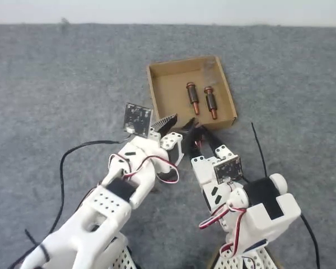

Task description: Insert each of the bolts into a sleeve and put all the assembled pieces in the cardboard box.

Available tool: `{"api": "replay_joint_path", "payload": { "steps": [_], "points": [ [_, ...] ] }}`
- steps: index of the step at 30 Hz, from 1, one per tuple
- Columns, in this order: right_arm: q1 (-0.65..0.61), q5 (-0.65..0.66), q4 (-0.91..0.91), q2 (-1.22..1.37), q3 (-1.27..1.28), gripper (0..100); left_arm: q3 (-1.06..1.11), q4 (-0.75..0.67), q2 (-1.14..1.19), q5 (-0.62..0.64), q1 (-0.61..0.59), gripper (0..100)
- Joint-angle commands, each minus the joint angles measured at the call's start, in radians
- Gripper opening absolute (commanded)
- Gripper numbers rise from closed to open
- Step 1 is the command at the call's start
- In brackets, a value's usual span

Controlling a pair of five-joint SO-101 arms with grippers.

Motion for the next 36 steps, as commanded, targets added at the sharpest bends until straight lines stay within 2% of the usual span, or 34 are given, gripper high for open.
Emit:
{"api": "replay_joint_path", "payload": {
  "steps": [1, 5, 10, 16, 30, 34, 36],
  "points": [
    [0.018, 0.009, -0.004, -0.045, -0.029, 0.6, 0.01, -0.012, -0.107, 0.011, -0.008, 15],
    [0.038, 0.009, -0.002, -0.045, -0.031, 0.6, 0.036, -0.011, -0.15, 0.011, -0.012, 15],
    [0.039, 0.009, -0.002, -0.044, -0.031, 0.6, 0.041, -0.011, -0.157, 0.011, -0.127, 15],
    [0.041, 0.009, 0.031, -0.045, -0.037, 0.6, 0.041, 0.054, -0.163, 0.011, -0.272, 1],
    [0.056, 0.012, 0.031, -0.045, -0.037, 0.6, 0.045, 0.362, -0.164, 0.005, -0.661, 1],
    [0.056, 0.012, 0.031, -0.045, -0.04, 0.6, 0.108, 0.371, -0.164, -0.009, -0.726, 1],
    [0.056, 0.014, 0.031, -0.045, -0.041, 0.6, 0.134, 0.371, -0.164, -0.069, -0.73, 1]
  ]
}}
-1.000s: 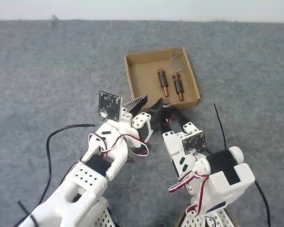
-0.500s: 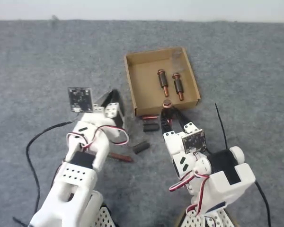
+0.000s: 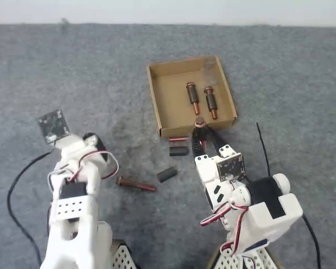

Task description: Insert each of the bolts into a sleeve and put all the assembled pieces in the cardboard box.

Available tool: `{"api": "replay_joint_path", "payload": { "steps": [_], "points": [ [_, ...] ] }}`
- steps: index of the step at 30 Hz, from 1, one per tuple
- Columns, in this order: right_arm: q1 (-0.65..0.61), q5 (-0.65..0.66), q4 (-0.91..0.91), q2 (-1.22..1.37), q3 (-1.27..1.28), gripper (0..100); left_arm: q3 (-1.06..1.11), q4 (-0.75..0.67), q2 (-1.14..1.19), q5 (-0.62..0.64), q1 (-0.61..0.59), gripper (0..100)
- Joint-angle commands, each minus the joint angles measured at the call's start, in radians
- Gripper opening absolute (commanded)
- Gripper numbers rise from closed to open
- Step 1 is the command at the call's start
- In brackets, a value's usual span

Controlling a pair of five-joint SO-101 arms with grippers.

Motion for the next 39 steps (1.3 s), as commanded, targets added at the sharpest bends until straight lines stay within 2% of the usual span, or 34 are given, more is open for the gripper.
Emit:
{"api": "replay_joint_path", "payload": {
  "steps": [1, 5, 15, 24, 31, 39],
  "points": [
    [0.016, 0.014, 0.001, -0.048, -0.041, 0.6, 0.012, 0.005, -0.043, -0.094, -0.017, 1],
    [0.054, 0.014, 0.001, -0.047, -0.103, 0.6, 0.025, 0.005, -0.043, -0.153, -0.014, 1],
    [0.082, 0.018, 0.022, -0.05, -0.267, 0.6, 0.027, 0.005, -0.043, -0.155, -0.014, 1],
    [0.117, 0.018, 0.381, -0.056, -0.468, 0.6, 0.027, 0.003, -0.043, -0.157, -0.014, 1],
    [0.148, 0.018, 0.622, -0.056, -0.583, 0.6, 0.081, -0.13, -0.041, -0.157, -0.011, 1],
    [0.153, 0.018, 0.914, -0.056, -0.749, 0.6, 0.084, -0.143, -0.041, -0.157, -0.009, 1]
  ]
}}
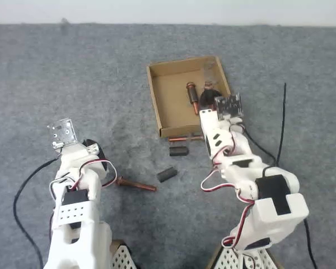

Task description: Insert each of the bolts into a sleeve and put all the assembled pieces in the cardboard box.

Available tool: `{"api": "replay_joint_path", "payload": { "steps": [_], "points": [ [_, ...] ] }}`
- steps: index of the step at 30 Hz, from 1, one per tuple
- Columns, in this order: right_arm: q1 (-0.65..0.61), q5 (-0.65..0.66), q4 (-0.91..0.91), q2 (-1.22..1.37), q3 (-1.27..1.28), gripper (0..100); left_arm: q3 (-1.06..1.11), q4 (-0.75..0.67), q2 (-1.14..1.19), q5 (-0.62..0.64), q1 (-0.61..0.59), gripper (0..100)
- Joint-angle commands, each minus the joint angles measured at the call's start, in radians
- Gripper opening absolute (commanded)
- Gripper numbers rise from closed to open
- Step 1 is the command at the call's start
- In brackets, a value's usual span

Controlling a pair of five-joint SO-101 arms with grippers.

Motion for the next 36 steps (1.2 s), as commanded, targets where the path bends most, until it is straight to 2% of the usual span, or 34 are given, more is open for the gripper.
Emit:
{"api": "replay_joint_path", "payload": {
  "steps": [1, 7, 19, 28, 34, 36],
  "points": [
    [0.013, 0.014, 0.131, -0.058, -0.137, 0.6, -0.012, -0.031, -0.031, -0.014, 0.006, 1],
    [0.015, 0.014, 0.41, -0.058, -0.307, 0.6, -0.013, -0.031, -0.031, -0.064, 0.008, 1],
    [0.01, 0.014, 1.0, 0.021, -0.72, 0.8, -0.012, -0.032, -0.031, -0.068, 0.029, 1],
    [0.012, 0.014, 1.297, 0.269, -1.054, 0.9, -0.012, -0.032, -0.031, -0.068, 0.029, 1],
    [-0.001, 0.014, 1.465, 0.346, -1.204, 1.2, -0.012, -0.032, -0.031, -0.068, 0.029, 1],
    [-0.005, 0.012, 1.5, 0.352, -1.229, 4.2, -0.012, -0.032, -0.031, -0.068, 0.029, 1]
  ]
}}
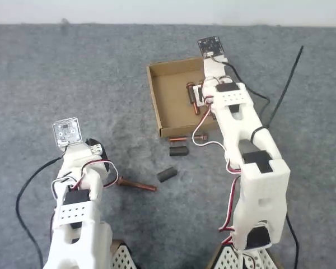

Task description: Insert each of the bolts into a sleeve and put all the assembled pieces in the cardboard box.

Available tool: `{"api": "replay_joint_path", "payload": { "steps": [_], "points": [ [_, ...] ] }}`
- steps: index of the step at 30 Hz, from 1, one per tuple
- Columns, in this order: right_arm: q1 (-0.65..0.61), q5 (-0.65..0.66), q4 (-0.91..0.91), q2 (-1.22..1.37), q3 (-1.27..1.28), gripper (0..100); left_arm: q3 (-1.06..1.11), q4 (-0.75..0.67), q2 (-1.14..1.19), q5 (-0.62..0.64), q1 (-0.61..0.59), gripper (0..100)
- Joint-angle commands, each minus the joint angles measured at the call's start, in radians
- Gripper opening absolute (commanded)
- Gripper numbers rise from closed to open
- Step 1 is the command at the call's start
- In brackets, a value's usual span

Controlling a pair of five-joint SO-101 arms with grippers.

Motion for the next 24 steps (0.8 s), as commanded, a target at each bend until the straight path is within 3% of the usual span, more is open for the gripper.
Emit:
{"api": "replay_joint_path", "payload": {
  "steps": [1, 6, 14, 24],
  "points": [
    [-0.008, 0.011, 0.056, -0.022, -0.107, 6.9, -0.012, -0.032, -0.031, -0.012, 0.006, 1],
    [-0.012, 0.011, 0.082, -0.027, -0.12, 16.2, -0.012, -0.032, -0.031, -0.012, 0.006, 1],
    [0.039, 0.008, 0.082, -0.068, -0.115, 0.1, -0.012, -0.032, -0.031, -0.014, 0.006, 1],
    [0.091, 0.005, 0.082, -0.03, 0.005, 0.7, -0.013, -0.032, -0.031, -0.014, 0.006, 1]
  ]
}}
